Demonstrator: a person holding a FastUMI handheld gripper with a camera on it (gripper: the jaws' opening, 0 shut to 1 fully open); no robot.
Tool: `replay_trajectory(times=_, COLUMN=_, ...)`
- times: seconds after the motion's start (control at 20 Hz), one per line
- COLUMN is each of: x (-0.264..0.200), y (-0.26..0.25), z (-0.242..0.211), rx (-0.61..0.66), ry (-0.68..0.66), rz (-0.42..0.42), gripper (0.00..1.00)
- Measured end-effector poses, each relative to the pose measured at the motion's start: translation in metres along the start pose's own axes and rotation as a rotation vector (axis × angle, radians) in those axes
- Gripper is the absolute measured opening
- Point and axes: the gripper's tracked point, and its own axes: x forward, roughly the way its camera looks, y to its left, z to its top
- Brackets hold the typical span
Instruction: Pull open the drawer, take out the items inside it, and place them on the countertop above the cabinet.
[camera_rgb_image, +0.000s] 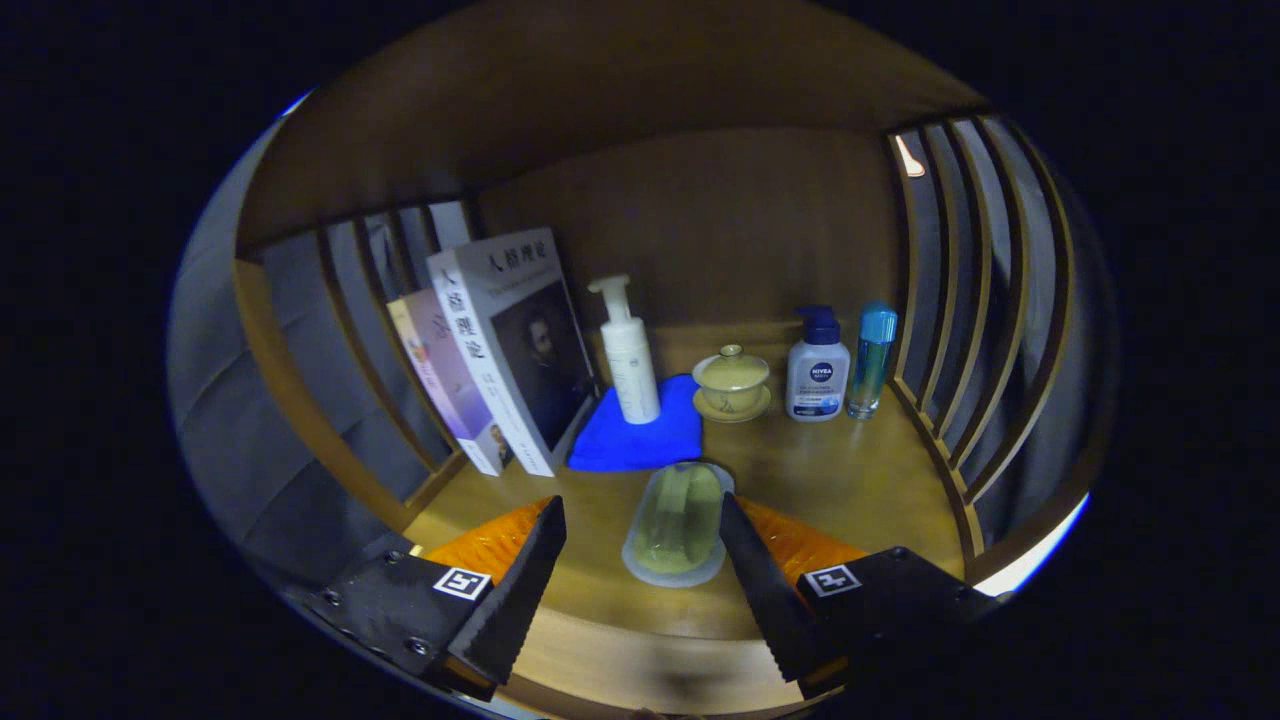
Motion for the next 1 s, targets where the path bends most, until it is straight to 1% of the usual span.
replay_trajectory(times=0.2, x=-0.037, y=0.027, z=-0.02, rx=-0.019, ry=-0.026, rz=0.081, gripper=0.98)
replay_trajectory(times=0.4, x=-0.075, y=0.044, z=-0.05, rx=-0.035, ry=-0.061, rz=0.119, gripper=0.98)
replay_trajectory(times=0.55, x=-0.099, y=0.05, z=-0.069, rx=-0.078, ry=-0.112, rz=0.127, gripper=0.98)
replay_trajectory(times=0.65, x=-0.11, y=0.047, z=-0.082, rx=-0.108, ry=-0.143, rz=0.106, gripper=0.98)
replay_trajectory(times=0.85, x=-0.131, y=0.051, z=-0.104, rx=-0.087, ry=-0.171, rz=0.108, gripper=0.98)
replay_trajectory(times=1.0, x=-0.147, y=0.05, z=-0.121, rx=-0.09, ry=-0.226, rz=0.106, gripper=0.98)
